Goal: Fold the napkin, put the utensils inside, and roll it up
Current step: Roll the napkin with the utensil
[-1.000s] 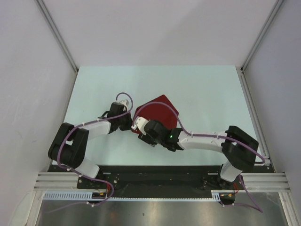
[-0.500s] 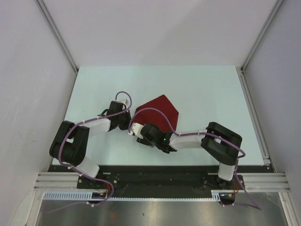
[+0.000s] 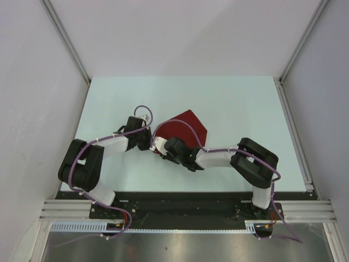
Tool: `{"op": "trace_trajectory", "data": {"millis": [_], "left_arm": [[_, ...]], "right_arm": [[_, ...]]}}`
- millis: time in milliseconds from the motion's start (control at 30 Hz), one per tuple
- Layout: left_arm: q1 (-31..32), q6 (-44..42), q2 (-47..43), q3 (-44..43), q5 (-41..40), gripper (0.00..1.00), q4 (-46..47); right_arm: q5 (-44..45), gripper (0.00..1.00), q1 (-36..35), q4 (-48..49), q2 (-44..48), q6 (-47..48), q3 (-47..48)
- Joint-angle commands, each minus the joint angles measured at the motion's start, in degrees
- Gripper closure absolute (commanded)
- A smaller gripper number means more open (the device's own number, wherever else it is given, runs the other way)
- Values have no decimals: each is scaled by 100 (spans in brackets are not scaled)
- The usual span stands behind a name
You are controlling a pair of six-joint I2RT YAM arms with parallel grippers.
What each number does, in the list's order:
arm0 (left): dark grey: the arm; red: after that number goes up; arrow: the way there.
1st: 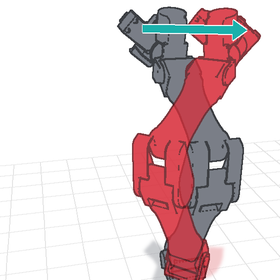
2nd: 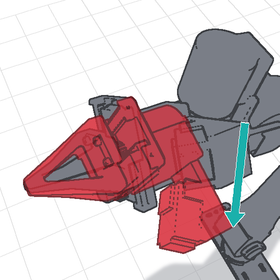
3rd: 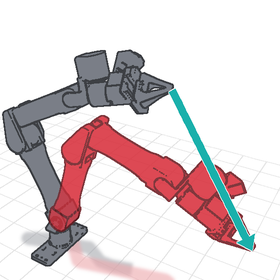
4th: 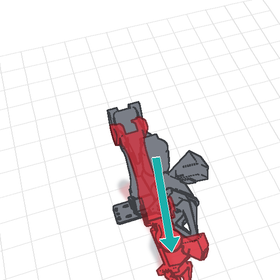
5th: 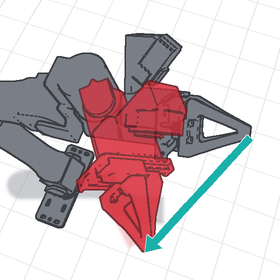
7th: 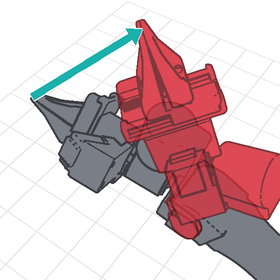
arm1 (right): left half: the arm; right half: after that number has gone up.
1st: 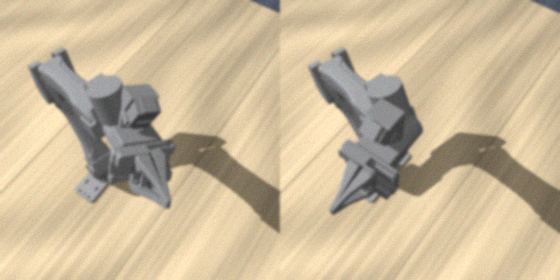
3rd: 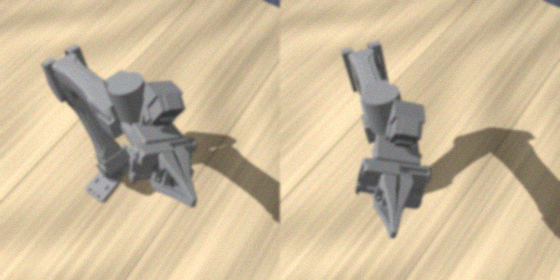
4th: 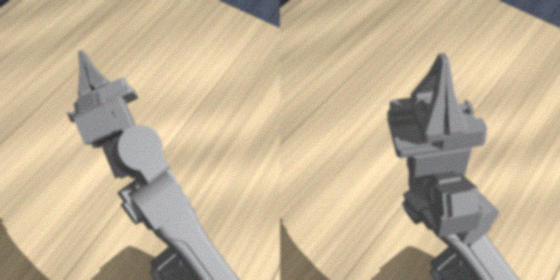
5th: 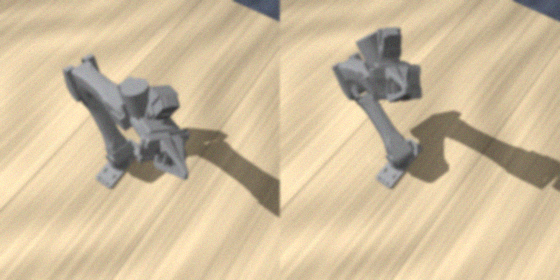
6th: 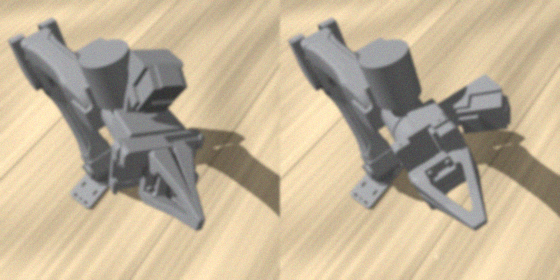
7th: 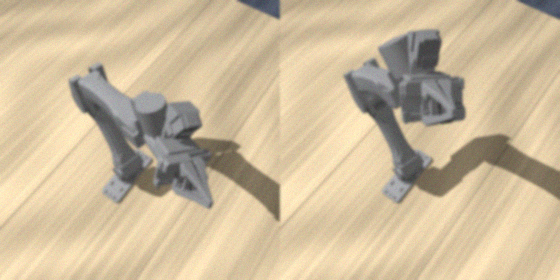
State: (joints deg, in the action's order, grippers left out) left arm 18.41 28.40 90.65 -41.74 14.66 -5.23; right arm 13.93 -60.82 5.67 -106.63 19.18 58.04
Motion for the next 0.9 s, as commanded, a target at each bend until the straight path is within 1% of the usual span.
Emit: {"op": "trace_trajectory", "data": {"millis": [0,67,100,133,167,200,233,267,300,333,400,567,633,667,733,867], "left_arm": [[-13,-54,181,-142,46,96,102],[-22,-45,85,-221,-67,85,75],[-31,-28,32,-230,-120,79,58],[-66,-2,-99,-221,-173,70,58],[-92,7,-161,-212,-287,65,58],[-119,51,-214,-169,-323,59,49],[-188,77,-310,-133,-384,50,40],[-215,112,-355,-98,-532,44,23],[-250,174,-416,-2,-647,35,5],[-268,192,-539,51,-744,32,-4],[-294,270,-723,235,-973,27,22],[-303,368,-1495,701,-1272,26,215],[-303,368,-1786,1061,-1255,25,373],[-303,376,-2092,1315,-1255,26,496],[-303,359,-2358,1536,-1176,25,802],[-295,306,-3043,1949,-816,25,1042]], "right_arm": [[-969,72,123,-1048,-454,-212,294],[-1278,78,184,-1330,-551,-309,427],[-1618,85,228,-1567,-587,-414,514],[-1778,88,254,-1665,-596,-476,550],[-1937,92,289,-1753,-596,-546,568],[-2234,98,333,-1893,-578,-660,594],[-2368,100,351,-1973,-570,-713,603],[-2508,100,369,-2130,-570,-757,621],[-2762,100,395,-2227,-561,-801,647],[-2904,100,404,-2324,-578,-871,699],[-3282,100,430,-2535,-570,-933,744],[-3897,100,509,-2974,-613,-1179,998],[-3994,100,562,-3002,-587,-1285,1069],[-4082,100,588,-2976,-535,-1390,1104],[-4109,100,737,-2897,-482,-1478,1104],[-4679,100,1071,-2800,-490,-1803,1270]]}}
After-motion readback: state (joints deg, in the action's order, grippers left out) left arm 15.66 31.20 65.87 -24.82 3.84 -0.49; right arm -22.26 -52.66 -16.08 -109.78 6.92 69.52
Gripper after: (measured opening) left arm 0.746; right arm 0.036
